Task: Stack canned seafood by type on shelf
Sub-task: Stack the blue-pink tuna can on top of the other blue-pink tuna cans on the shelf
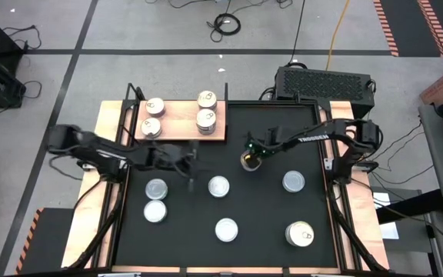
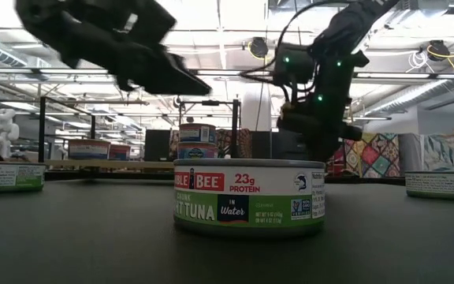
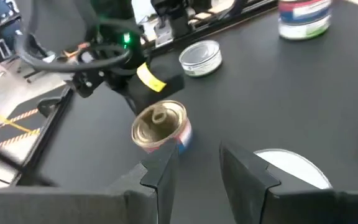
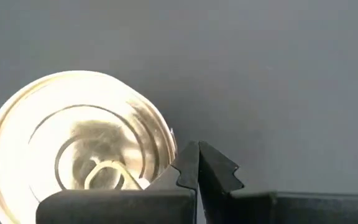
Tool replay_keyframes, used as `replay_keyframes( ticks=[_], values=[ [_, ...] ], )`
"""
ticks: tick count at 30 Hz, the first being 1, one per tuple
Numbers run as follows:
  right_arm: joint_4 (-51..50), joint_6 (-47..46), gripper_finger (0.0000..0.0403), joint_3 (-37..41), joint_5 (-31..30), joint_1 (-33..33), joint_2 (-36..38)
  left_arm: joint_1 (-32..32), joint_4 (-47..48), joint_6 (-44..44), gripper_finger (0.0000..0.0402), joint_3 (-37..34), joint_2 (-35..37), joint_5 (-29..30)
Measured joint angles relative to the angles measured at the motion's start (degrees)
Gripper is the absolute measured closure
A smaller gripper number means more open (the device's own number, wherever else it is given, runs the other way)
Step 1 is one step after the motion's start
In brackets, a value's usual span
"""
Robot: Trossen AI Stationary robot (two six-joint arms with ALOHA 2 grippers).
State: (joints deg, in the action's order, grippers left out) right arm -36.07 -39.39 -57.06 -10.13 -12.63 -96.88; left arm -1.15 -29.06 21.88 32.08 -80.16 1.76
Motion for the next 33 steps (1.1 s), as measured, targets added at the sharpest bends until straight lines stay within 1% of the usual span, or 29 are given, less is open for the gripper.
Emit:
replay_keyframes(
  ticks=[5, 7, 12, 16, 21, 26, 29, 33],
  values=[
    [2.5, -2.1, 0.0403, 0.0, -0.1, 3.3, 0.0, -0.9, -1.0, 0.3, 0.0279, 8.2, -12.8, 0.2],
    [3.5, -2.5, 0.0403, 0.0, -0.2, 4.2, 0.0, -1.2, -0.8, 2.8, 0.0279, 11.0, -16.9, 0.3],
    [6.5, -2.1, 0.0403, 0.0, -0.2, 5.8, 0.0, -1.5, -0.8, 8.3, 0.0279, 15.8, -24.0, 5.4],
    [7.5, -1.4, 0.0403, 0.0, -0.3, 6.5, 0.0, -1.5, -0.8, 11.4, 0.0279, 18.6, -28.0, 6.0],
    [8.3, -0.2, 0.0403, 0.0, -0.4, 6.4, 0.0, -1.5, -1.0, 13.1, 0.0278, 20.2, -30.7, 6.0],
    [8.9, 1.1, 0.0403, 0.0, -0.5, 6.4, 0.0, -1.5, -0.1, 13.6, 0.0278, 20.3, -30.8, 5.8],
    [9.3, 1.8, 0.0403, 0.0, -0.5, 6.4, 0.0, -1.3, 4.8, 14.5, 0.0278, 21.8, -30.7, 6.5],
    [10.8, 2.2, 0.0403, 0.0, -0.5, 6.4, 0.0, -0.2, 15.8, 14.9, 0.0278, 26.0, -30.7, 6.3]
  ],
)
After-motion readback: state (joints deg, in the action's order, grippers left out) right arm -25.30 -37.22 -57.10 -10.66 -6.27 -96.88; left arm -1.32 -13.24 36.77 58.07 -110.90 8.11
